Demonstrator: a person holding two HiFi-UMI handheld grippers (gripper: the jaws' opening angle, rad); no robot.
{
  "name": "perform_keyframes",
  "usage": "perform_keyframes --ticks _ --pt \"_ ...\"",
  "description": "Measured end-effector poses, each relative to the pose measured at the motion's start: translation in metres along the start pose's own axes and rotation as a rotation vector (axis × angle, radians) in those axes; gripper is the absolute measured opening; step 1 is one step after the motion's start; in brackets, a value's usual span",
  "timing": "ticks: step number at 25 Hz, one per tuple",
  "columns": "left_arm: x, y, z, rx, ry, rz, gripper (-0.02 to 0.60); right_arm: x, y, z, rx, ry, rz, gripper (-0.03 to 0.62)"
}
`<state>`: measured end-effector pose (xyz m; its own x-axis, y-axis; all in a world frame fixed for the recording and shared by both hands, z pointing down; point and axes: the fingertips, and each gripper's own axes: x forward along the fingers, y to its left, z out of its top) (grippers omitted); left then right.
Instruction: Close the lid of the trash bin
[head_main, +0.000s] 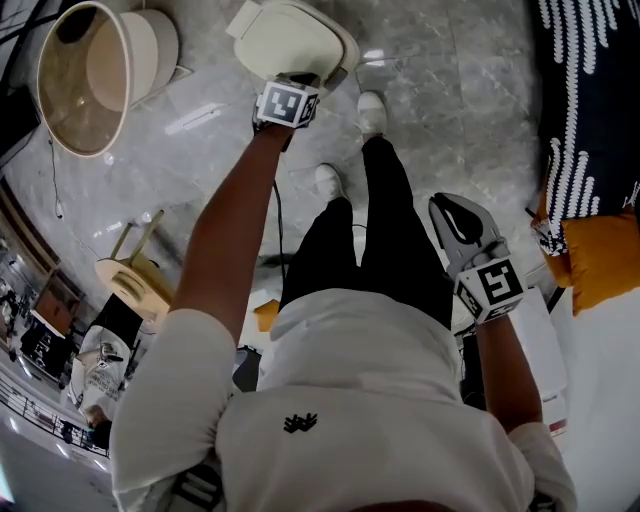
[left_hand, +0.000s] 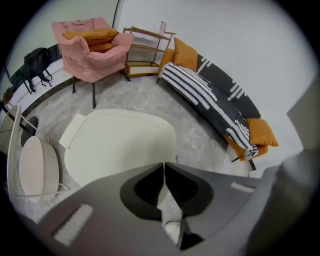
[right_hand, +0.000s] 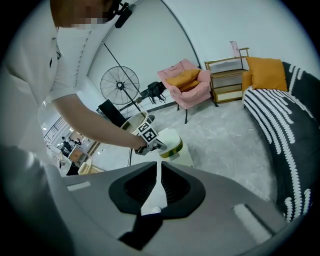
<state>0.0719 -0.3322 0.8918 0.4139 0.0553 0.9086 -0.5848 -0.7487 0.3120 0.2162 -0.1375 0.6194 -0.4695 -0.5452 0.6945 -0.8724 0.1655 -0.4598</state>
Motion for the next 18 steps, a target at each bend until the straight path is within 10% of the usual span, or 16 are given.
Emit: perform_keyframes --ticks 18 --pt "0.052 0.011 -0.020 0.016 0.077 0.027 0.058 0.009 -0.029 -0.004 0.033 0.034 -0.011 0.028"
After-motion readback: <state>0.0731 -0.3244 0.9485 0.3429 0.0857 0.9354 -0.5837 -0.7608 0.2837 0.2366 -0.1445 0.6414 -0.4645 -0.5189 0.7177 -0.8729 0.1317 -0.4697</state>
